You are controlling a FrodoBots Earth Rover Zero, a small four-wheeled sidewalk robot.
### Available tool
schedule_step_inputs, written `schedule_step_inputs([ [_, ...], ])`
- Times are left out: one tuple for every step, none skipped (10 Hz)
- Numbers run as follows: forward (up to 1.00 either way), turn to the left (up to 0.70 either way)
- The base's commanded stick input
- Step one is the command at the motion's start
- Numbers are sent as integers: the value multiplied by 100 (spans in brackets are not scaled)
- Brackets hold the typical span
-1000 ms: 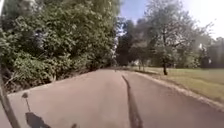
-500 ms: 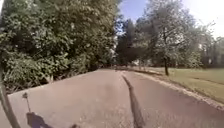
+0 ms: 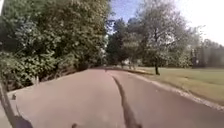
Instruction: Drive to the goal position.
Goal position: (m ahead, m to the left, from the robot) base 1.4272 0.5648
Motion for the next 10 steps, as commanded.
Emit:
schedule_step_inputs([
  [0,0],
  [0,0],
  [0,0],
  [0,0],
  [0,0],
  [0,0],
  [0,0],
  [44,0],
  [70,0],
  [70,0],
])
